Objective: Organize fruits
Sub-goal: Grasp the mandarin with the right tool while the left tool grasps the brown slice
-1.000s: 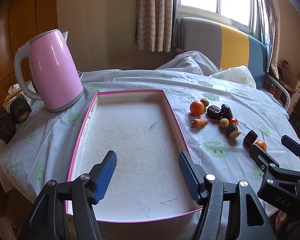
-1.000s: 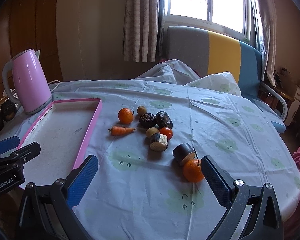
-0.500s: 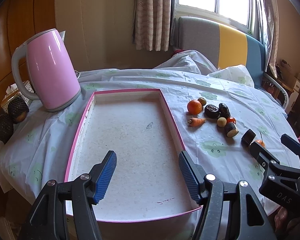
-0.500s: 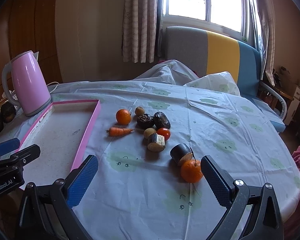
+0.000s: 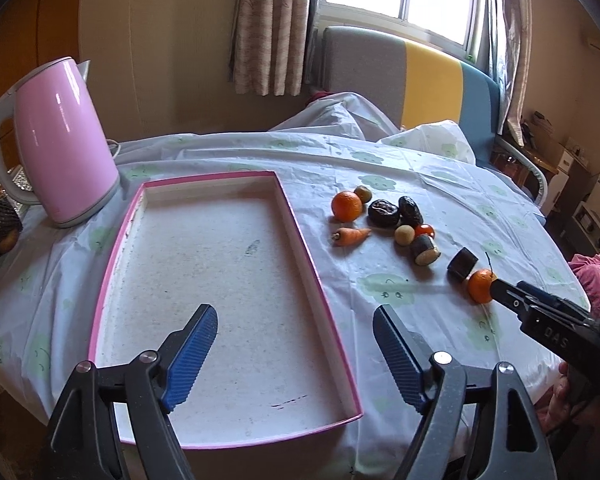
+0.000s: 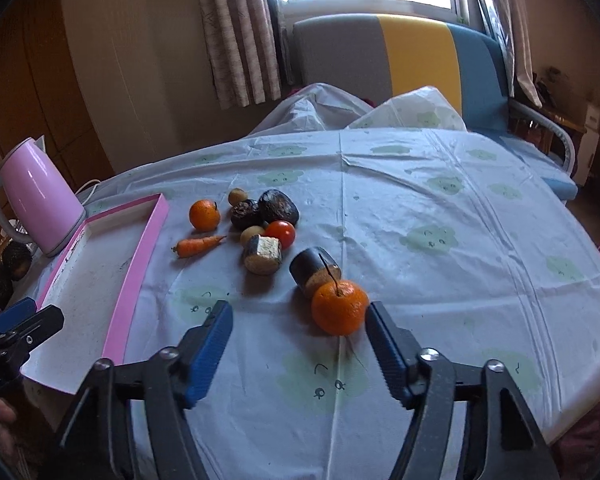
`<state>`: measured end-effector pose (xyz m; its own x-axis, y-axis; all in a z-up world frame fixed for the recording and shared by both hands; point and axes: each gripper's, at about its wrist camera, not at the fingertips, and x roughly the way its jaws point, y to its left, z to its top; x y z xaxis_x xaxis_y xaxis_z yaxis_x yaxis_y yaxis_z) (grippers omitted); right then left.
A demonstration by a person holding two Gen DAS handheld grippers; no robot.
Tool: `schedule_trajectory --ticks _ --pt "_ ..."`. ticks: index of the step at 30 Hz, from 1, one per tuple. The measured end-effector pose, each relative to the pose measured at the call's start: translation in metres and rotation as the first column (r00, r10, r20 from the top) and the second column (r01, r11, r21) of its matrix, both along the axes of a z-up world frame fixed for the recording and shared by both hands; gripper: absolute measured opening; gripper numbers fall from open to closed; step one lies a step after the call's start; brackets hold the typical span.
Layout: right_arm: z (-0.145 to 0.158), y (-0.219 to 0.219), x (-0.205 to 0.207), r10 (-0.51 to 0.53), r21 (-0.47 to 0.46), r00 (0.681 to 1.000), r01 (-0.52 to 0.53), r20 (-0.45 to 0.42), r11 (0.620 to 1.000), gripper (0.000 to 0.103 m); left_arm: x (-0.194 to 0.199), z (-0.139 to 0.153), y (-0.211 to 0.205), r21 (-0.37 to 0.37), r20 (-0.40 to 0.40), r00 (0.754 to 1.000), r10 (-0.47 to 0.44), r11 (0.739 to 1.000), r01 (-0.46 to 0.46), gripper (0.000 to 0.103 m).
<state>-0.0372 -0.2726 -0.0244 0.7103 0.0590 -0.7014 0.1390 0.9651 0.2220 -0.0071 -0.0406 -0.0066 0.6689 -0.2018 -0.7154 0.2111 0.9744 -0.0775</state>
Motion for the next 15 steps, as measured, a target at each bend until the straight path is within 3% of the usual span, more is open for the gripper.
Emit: schedule_trajectory --ticks 7,10,15 --pt "-0.017 -0.019 0.007 -0.004 0.047 0.999 0.007 -0.048 0.999 0.054 0.004 -0.004 -0.009 -0.013 -0.026 0.998 -0.052 0.999 0.052 0.082" --pt "-0.022 -0.024 0.013 -0.007 0.04 0.998 0.009 -0.061 0.999 0.06 0.007 -0.004 -0.012 -0.043 -0.032 0.996 -0.079 0.996 0.078 0.082" --pt "-0.035 -0.027 0.029 0.026 0.037 0.997 -0.024 -0.075 0.999 0.06 0.011 -0.004 -0.022 -0.046 -0.042 0.992 -0.115 0.993 0.113 0.082"
